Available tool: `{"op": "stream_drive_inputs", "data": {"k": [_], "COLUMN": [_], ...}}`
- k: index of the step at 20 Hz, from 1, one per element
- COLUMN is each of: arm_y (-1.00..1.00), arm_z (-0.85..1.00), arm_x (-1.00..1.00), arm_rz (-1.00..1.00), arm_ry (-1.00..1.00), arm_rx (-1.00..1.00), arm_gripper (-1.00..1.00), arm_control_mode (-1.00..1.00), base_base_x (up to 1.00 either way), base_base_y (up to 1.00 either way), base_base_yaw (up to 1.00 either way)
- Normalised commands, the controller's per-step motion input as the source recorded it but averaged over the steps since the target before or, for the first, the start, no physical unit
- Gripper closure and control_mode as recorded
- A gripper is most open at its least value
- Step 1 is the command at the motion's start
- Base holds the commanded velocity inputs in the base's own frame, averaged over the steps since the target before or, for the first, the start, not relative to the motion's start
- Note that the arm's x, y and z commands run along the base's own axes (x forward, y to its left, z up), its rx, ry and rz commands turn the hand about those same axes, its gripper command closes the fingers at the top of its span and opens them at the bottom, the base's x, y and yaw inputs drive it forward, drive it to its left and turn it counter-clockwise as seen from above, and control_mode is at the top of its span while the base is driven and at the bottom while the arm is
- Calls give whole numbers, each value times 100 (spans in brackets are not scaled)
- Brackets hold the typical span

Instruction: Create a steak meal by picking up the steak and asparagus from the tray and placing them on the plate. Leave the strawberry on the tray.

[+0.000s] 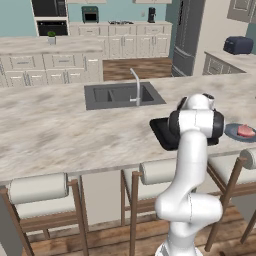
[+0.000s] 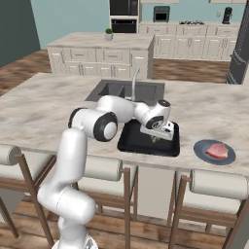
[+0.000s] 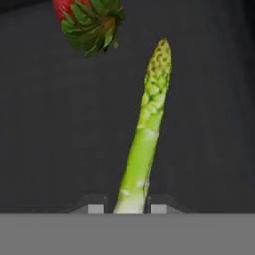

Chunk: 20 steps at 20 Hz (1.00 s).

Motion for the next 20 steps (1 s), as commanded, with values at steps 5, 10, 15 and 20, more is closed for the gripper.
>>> {"op": "stream_drive_inputs", "data": {"k": [5, 10, 15, 20], "arm_y": [17, 0, -6, -7], "arm_z": [42, 75, 80, 74], "arm_x": [-13, -28, -32, -36], "arm_rz": [0, 0, 0, 0], "arm_ry": [0, -3, -2, -5], "arm_rx": [0, 0, 0, -6], "arm_gripper": [100, 100, 100, 100], "arm_control_mode": [-100, -100, -100, -100], "base_base_x": [0, 0, 0, 0], "base_base_y": [0, 0, 0, 0], "base_base_yaw": [0, 0, 0, 0]}}
